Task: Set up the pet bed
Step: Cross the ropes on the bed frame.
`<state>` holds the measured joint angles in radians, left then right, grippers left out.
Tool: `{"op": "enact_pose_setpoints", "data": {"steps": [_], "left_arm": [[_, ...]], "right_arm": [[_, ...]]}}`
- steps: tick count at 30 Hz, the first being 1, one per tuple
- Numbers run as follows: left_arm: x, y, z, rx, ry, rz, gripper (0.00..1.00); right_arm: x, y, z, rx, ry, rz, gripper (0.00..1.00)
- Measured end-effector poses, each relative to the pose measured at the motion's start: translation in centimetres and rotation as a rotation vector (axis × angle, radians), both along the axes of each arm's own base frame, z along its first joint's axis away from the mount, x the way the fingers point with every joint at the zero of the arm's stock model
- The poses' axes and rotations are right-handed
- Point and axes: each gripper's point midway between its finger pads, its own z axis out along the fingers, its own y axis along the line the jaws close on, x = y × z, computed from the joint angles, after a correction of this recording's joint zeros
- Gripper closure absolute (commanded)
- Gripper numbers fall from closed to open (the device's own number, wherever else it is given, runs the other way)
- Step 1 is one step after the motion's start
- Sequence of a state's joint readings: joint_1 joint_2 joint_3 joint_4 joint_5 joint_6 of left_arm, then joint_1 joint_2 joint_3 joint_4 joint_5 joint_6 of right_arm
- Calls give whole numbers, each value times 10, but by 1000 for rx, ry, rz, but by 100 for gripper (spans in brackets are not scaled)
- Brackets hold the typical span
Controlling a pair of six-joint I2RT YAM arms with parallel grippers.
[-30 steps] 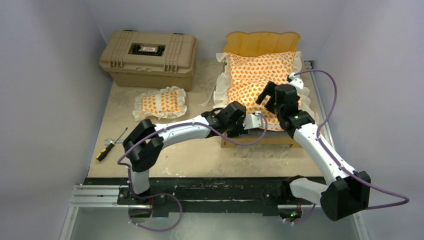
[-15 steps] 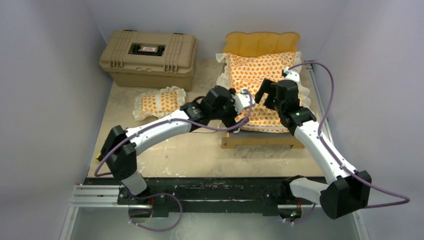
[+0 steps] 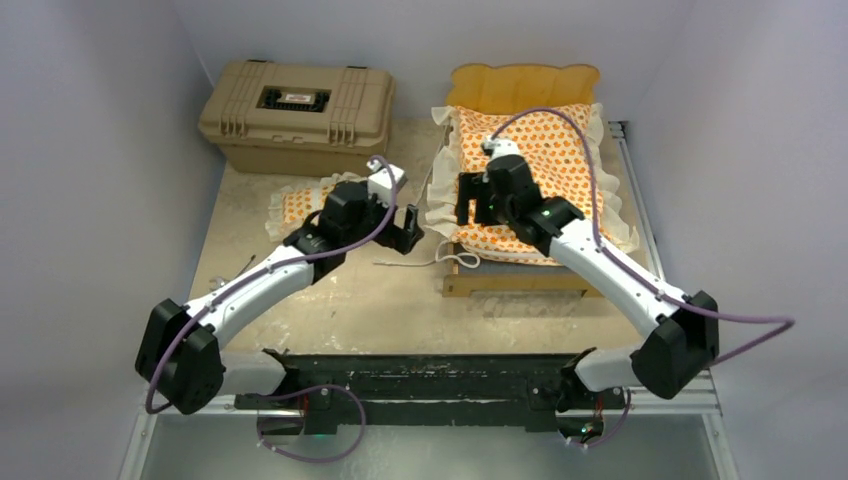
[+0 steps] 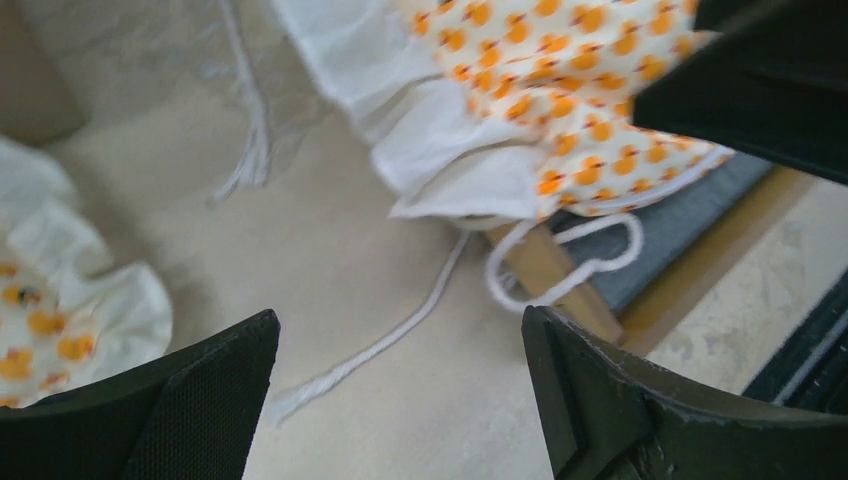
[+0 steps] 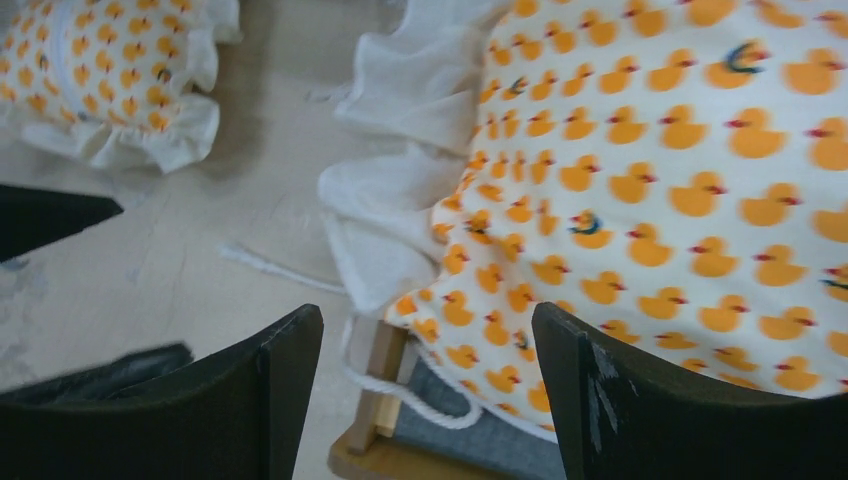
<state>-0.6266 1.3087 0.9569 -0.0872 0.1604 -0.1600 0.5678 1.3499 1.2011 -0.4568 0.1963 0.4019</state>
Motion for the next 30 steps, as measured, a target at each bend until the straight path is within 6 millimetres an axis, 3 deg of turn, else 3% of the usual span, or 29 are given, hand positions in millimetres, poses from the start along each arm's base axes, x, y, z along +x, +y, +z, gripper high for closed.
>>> {"op": "enact_pose_setpoints", "data": {"steps": [3, 7, 12, 15, 18, 21, 24, 28, 30], "left_arm": [[1, 32, -27, -16, 60, 151, 9], [-10, 59, -49, -36, 85, 286, 9], [-16, 73, -59, -98, 78, 376, 12], [-15, 65, -69, -164, 87, 368, 16], [-17, 54, -95, -222, 106, 338, 17], [-28, 50, -132, -217, 120, 309, 18], [-38, 38, -154, -171, 100, 242, 18], [-42, 9, -141, -194, -42, 119, 23], [-41, -2, -132, -217, -105, 76, 33]], "right_arm": [[-15, 31, -11, -36, 35, 75, 25], [-30, 65, -32, -115, 97, 128, 26], [-30, 79, -58, -208, 155, 123, 26], [-26, 76, -73, -257, 187, 100, 25], [-24, 76, -80, -280, 207, 96, 24], [-22, 75, -77, -281, 208, 93, 22], [-18, 76, -69, -267, 192, 87, 21], [-12, 71, -65, -255, 185, 71, 20], [-9, 68, -63, -249, 181, 60, 20]]}}
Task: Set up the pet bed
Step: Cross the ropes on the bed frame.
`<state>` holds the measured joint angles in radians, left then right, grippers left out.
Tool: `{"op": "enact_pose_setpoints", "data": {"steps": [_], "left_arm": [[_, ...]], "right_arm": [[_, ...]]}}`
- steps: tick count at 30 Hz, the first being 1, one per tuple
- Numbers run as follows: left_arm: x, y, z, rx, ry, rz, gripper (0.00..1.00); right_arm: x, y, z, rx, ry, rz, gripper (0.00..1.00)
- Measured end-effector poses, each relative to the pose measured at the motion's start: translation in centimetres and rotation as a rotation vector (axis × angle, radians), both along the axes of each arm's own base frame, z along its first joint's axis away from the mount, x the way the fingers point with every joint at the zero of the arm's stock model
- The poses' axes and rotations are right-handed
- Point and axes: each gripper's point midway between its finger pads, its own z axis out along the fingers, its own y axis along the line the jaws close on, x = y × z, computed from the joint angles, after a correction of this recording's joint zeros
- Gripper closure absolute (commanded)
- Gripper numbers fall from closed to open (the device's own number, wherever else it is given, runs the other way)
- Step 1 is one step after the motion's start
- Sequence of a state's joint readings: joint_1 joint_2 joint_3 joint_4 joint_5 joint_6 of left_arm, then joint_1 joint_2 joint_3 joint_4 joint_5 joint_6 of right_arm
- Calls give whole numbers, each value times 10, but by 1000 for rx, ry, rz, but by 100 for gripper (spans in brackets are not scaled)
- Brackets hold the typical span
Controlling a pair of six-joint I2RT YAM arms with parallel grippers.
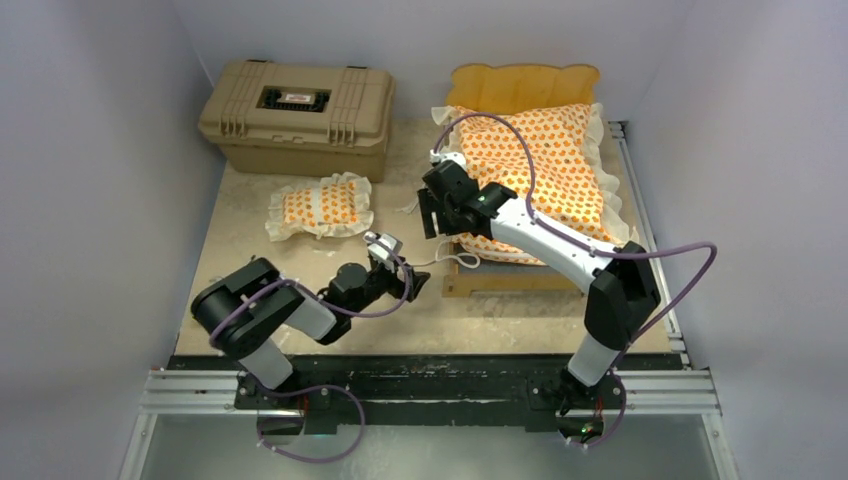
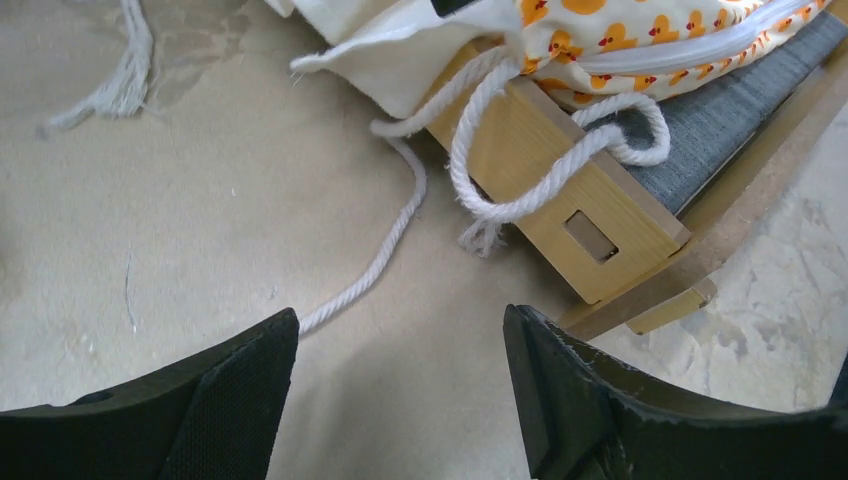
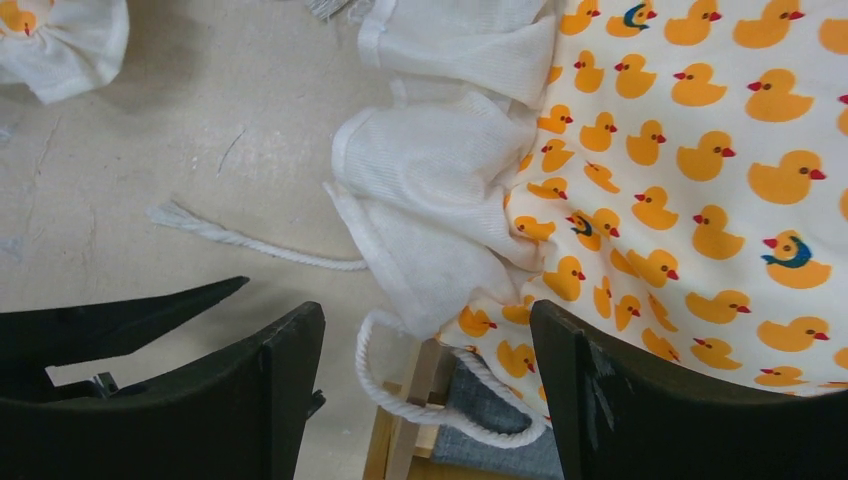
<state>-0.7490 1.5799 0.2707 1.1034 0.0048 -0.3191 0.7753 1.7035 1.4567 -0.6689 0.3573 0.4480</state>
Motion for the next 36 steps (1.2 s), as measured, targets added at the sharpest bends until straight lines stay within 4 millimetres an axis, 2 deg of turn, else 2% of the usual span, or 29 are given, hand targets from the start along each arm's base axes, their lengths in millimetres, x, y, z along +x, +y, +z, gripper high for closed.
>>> {"op": "enact_pose_setpoints", "data": {"steps": [3, 4, 8, 12, 20, 32, 34, 36], "left_arm": [[5, -8, 2, -11, -71, -28, 61], [6, -10, -1, -9, -85, -36, 63], [8, -15, -24, 35, -110, -68, 57], [7, -19, -43, 74, -104, -107, 47], [11, -47, -42, 44, -141, -211, 45], [16, -74, -42, 6, -173, -321, 46], [17, -78, -42, 1, -177, -332, 48], [19, -81, -42, -2, -181, -338, 54]], "right_arm": [[4, -5, 5, 15, -11, -14, 20], [6, -7, 9, 25, -18, -20, 20], [10, -16, 21, 56, -47, -40, 20], [13, -25, 26, 76, -64, -57, 20], [14, -39, 20, 80, -52, -80, 20], [16, -41, 18, 86, -47, -68, 20], [16, -41, 18, 85, -48, -68, 20], [16, -41, 18, 85, -47, -68, 20]]}}
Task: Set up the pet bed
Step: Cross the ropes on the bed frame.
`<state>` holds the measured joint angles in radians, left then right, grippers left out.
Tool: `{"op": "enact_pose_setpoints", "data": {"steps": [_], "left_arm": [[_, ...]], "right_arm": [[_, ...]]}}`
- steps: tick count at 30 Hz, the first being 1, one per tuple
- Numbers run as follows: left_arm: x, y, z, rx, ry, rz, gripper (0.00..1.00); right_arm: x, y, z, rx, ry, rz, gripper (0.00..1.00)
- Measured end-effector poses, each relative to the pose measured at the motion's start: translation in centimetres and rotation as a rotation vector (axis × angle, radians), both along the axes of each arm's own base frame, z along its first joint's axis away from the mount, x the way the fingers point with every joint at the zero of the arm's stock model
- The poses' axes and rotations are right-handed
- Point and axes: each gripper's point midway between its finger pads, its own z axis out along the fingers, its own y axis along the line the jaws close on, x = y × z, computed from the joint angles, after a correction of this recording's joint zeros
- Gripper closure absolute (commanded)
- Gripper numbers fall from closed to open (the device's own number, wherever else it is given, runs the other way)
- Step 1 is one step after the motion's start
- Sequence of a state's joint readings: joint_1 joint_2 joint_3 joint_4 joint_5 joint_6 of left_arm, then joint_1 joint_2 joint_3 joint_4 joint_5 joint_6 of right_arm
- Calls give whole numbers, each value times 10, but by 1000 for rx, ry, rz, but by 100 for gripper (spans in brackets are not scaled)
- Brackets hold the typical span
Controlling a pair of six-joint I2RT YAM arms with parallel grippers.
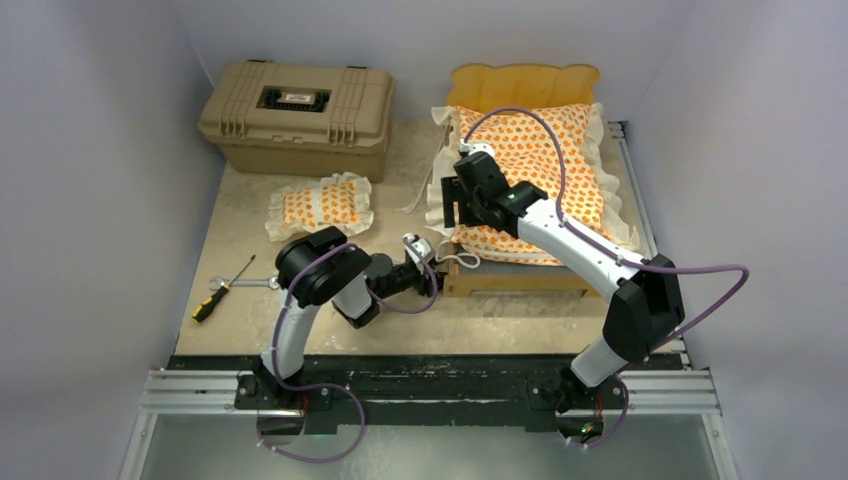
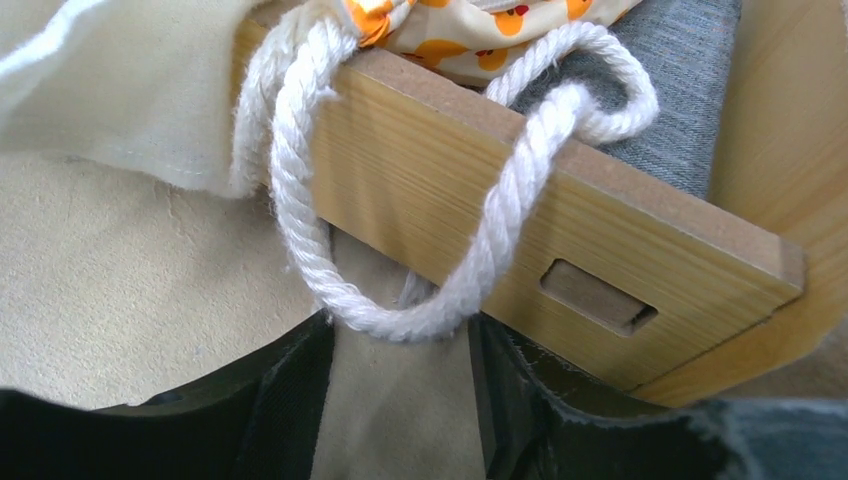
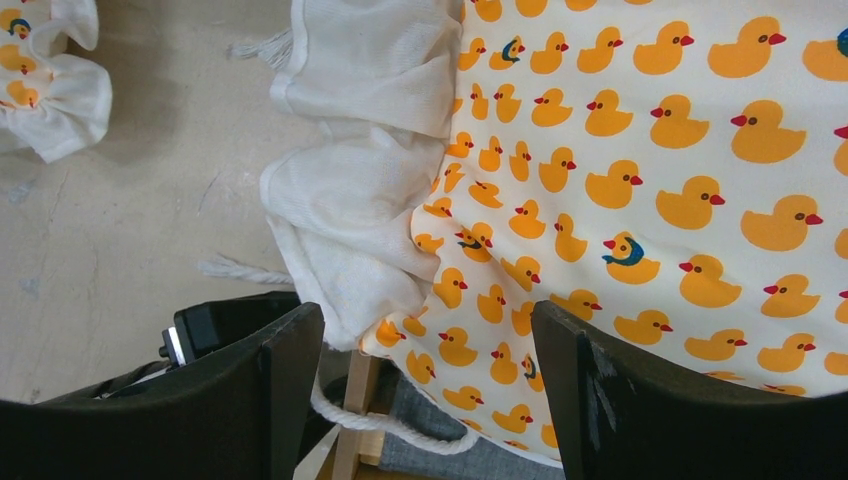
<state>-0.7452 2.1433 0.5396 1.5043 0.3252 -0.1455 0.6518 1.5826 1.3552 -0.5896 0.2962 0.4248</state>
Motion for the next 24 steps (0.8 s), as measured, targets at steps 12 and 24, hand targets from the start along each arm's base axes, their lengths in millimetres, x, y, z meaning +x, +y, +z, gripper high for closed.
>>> {"op": "enact_pose_setpoints", "data": {"steps": [12, 24], "left_arm": [[-4, 11, -3, 25, -3, 21, 100], [3, 95, 91, -2, -104, 396, 100]], "right_arm": [[1, -1, 0, 2, 1, -2, 19], [0, 5, 0, 25, 8, 18, 18]]}}
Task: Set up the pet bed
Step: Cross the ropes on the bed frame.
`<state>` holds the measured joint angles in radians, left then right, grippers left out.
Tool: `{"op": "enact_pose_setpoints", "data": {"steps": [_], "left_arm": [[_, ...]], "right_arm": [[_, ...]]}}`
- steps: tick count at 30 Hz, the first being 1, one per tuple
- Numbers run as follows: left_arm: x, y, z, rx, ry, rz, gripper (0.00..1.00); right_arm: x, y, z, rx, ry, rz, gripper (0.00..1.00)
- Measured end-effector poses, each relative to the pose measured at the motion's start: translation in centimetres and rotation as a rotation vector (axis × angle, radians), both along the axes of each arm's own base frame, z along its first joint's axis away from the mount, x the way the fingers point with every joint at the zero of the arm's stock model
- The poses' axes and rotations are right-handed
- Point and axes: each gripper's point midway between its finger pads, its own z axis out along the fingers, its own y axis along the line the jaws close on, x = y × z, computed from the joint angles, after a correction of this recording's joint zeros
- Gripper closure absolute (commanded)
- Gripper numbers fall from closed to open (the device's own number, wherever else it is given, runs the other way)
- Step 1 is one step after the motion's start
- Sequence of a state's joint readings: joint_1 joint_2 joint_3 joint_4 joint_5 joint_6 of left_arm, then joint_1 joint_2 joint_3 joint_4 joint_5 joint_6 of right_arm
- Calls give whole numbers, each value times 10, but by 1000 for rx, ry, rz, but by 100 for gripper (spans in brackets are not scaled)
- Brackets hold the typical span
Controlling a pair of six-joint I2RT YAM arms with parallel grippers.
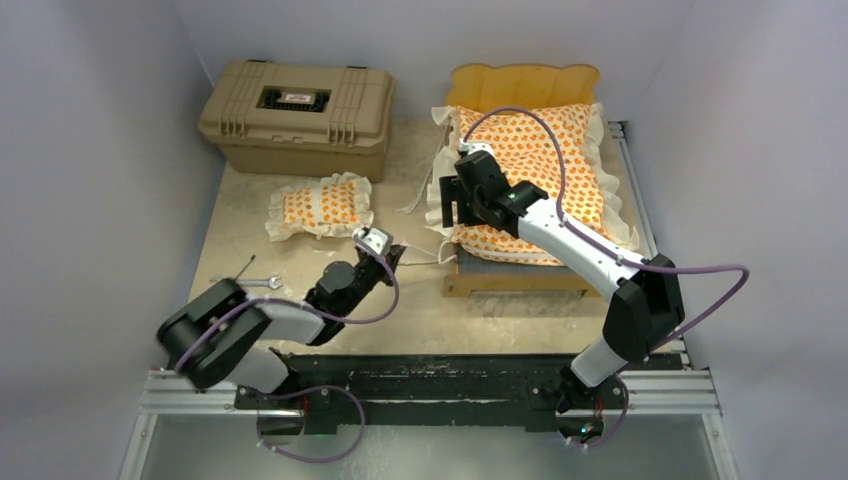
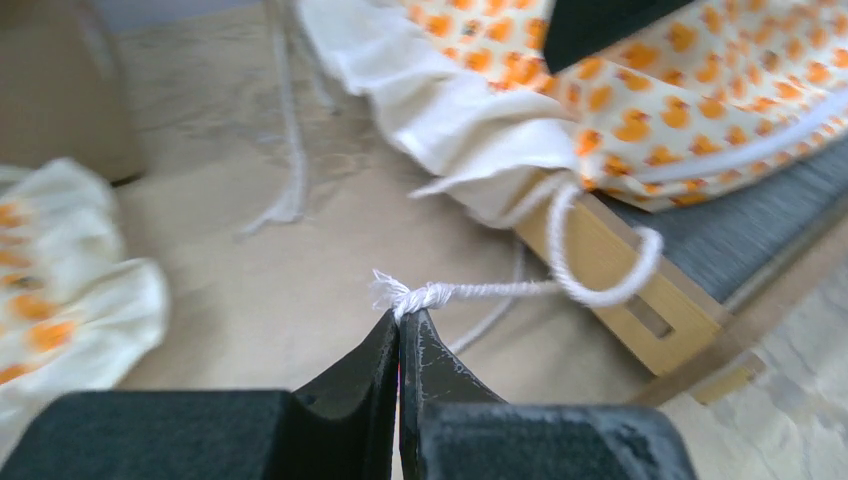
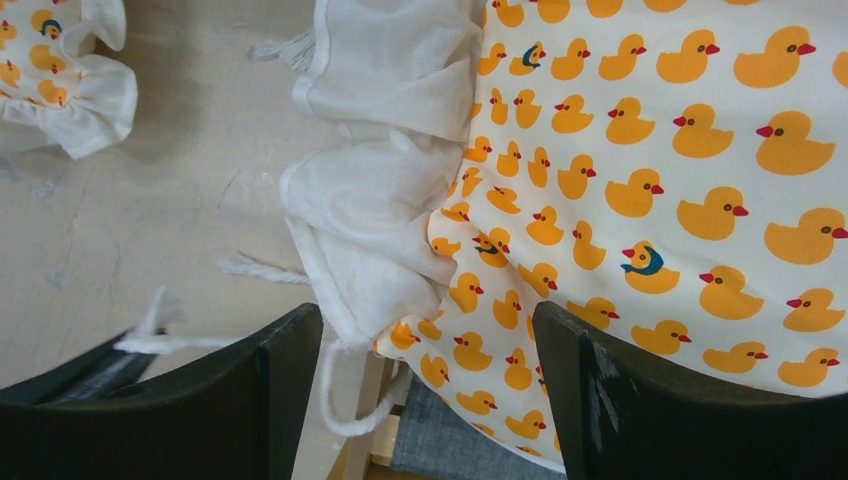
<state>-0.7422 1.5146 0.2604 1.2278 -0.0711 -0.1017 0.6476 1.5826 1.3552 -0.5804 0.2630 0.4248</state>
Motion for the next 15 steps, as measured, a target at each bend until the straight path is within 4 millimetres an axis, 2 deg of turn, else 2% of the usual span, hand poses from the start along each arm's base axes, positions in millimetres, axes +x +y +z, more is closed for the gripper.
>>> {"op": "enact_pose_setpoints", "data": {"steps": [2, 3, 4, 5, 9, 15], "left_arm": [[3, 20, 10, 6, 32, 105, 100], [4, 39, 14, 16, 68, 196, 100], [3, 43, 15, 16, 73, 215, 100], [2, 56, 15, 20, 107, 277, 100], [-10, 102, 27, -15, 180, 475, 100], [-25, 142, 44, -62, 258, 662, 100]], "right_arm": [[1, 1, 1, 6, -6, 1, 18], [2, 2, 2, 10, -10, 2, 18], [2, 2, 2, 14, -13, 3, 18], [1, 3, 3, 19, -15, 5, 18], [-4, 1, 5, 36, -21, 12, 17], [-10, -3, 12, 57, -45, 7, 15]]}}
